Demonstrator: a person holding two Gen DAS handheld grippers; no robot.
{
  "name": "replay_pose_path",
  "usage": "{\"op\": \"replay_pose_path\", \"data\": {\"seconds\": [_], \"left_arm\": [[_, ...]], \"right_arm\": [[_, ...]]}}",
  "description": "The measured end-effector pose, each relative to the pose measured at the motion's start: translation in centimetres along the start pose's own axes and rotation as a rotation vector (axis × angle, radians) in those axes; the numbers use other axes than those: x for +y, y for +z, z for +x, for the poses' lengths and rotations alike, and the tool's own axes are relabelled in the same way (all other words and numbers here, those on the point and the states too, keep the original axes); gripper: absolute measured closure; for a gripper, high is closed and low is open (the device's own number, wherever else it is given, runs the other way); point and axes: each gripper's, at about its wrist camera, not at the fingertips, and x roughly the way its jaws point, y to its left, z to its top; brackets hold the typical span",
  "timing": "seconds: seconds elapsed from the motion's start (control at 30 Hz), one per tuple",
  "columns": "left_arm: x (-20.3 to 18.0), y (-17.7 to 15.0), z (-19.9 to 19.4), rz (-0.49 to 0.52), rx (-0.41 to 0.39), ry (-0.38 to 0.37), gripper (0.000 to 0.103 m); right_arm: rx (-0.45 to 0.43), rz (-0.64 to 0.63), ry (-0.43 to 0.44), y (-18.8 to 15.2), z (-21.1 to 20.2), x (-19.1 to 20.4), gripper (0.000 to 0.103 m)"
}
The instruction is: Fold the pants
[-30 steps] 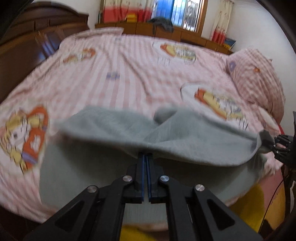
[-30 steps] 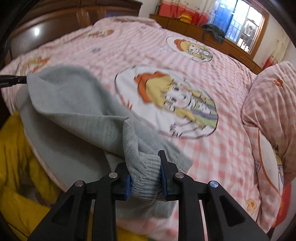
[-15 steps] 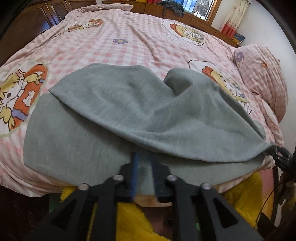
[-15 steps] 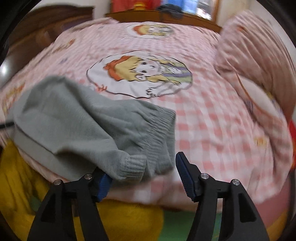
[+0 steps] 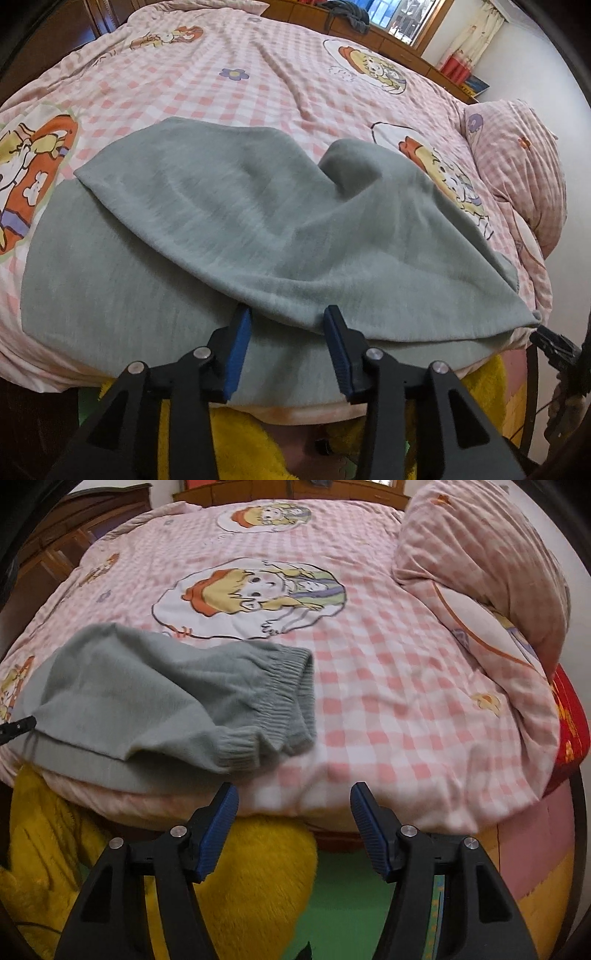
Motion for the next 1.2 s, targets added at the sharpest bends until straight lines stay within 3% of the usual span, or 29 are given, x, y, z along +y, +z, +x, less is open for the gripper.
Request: {"op": "replay_pose_path", "data": {"seconds": [0.07,0.17,0.27,0.37,0.5,0.8,1.2], "left_arm": [[0.3,0.1,0.1,-0.013,0.001,-0.001,0.061],[0.4,0.3,0.2,-0.022,-0.002,0.0,0.061],[0.4,0.4,0.4,-0.023,-0.001,0.002,0.061],[0.5,0.5,0.5,-0.029,0.0,0.003,0.061],[0.8,0.6,0.5,-0.039,-0.001,0.004,0.061],[1.0,0.9,0.9,-0.063,-0.006,0.007,0.061],[1.0,0.9,1.2,-0.079,-0.014,0.007,0.061]], "right_arm": [[-0.002,0.063,0.026,0.3,-0.8,-1.0,0.039],[-0.016,0.229,0.138,1.2,-1.3,-2.6,0.039],[0.03,0.407,0.322,1.9,0.6,-3.7,0.039],[0.109,0.472,0.385,2.4,2.9,-2.8,0.042],[0.163,0.506,0.421,2.4,4.4,-1.8,0.044],[0.184,0.662,0.517,2.0,5.3,-2.7,0.044],[0.149,0.75,0.509,2.7,4.0,-4.1,0.044]]}}
